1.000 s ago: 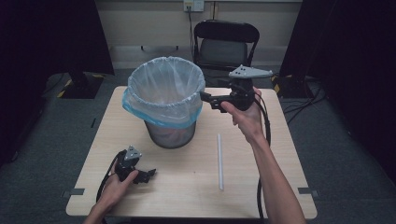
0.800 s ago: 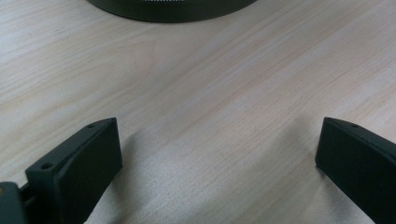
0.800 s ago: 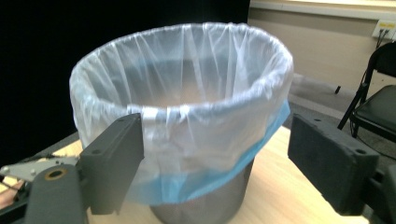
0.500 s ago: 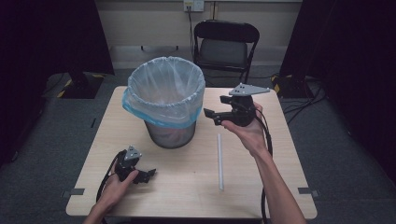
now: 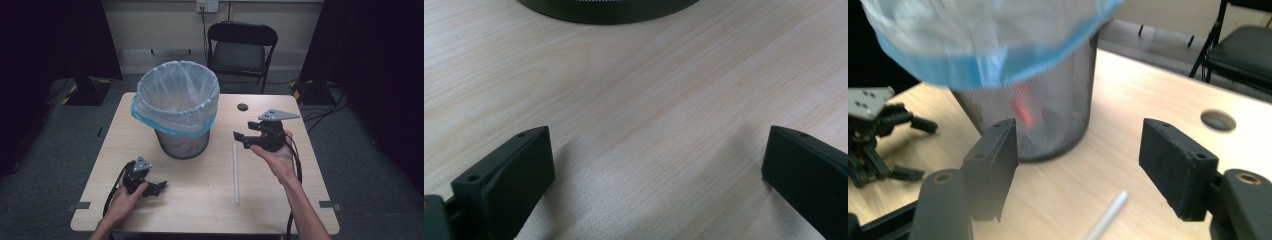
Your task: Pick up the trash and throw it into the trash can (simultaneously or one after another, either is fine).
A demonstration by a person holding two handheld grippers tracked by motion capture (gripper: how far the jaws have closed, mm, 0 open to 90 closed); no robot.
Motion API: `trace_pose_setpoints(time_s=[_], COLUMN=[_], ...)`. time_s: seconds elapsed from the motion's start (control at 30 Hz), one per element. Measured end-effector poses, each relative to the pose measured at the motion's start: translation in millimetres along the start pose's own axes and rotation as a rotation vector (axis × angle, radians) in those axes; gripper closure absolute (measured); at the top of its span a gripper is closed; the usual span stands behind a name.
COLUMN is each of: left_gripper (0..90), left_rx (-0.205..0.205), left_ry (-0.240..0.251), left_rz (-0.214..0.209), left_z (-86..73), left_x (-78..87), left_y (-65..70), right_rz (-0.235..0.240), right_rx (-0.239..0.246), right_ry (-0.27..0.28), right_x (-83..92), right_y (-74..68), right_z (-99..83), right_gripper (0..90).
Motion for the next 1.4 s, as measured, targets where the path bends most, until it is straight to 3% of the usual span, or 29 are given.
trace_pose_setpoints(time_s=[0.3, 0.47, 0.57, 0.63, 0.8, 1.1, 1.4], left_gripper=[0.0, 0.0, 0.0, 0.0, 0.0, 0.0, 0.0], left_rx=[0.000, -0.001, 0.000, 0.000, 0.000, -0.001, -0.001], left_ry=[0.000, 0.000, 0.000, 0.001, 0.000, 0.000, 0.000], left_rz=[0.000, 0.001, 0.000, 0.000, 0.000, 0.000, 0.000], left_z=[0.0, 0.0, 0.0, 0.1, 0.1, 0.0, 0.0], left_x=[0.0, 0.0, 0.0, -0.1, 0.0, 0.0, 0.0], left_y=[-0.1, -0.1, 0.0, -0.1, -0.1, -0.1, -0.1], right_rz=[-0.004, -0.001, 0.015, -0.005, 0.015, 0.024, 0.020], right_rx=[-0.035, -0.052, -0.068, -0.076, -0.085, -0.055, -0.035], right_ry=[-0.053, -0.131, -0.134, -0.167, -0.213, -0.296, -0.311], right_x=[-9.2, -17.6, -19.1, -25.2, -36.8, -38.7, -39.8], right_y=[-0.4, -5.0, -7.0, -8.5, -12.7, -22.6, -23.2], right_z=[-41.2, -78.6, -89.7, -110.7, -138.4, -169.6, -175.1], right_gripper=[29.6, 31.5, 32.4, 28.3, 35.9, 49.3, 54.7])
Point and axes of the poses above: each handheld gripper's, and its own axes: x roughly backward along the jaws, z roughly out of its top, y roughly to its right, the point moved 10 cm from there along -x, roughly forward along the jaws, and after that the axes turned 2 degrees about -y, right-handed, at the moved point
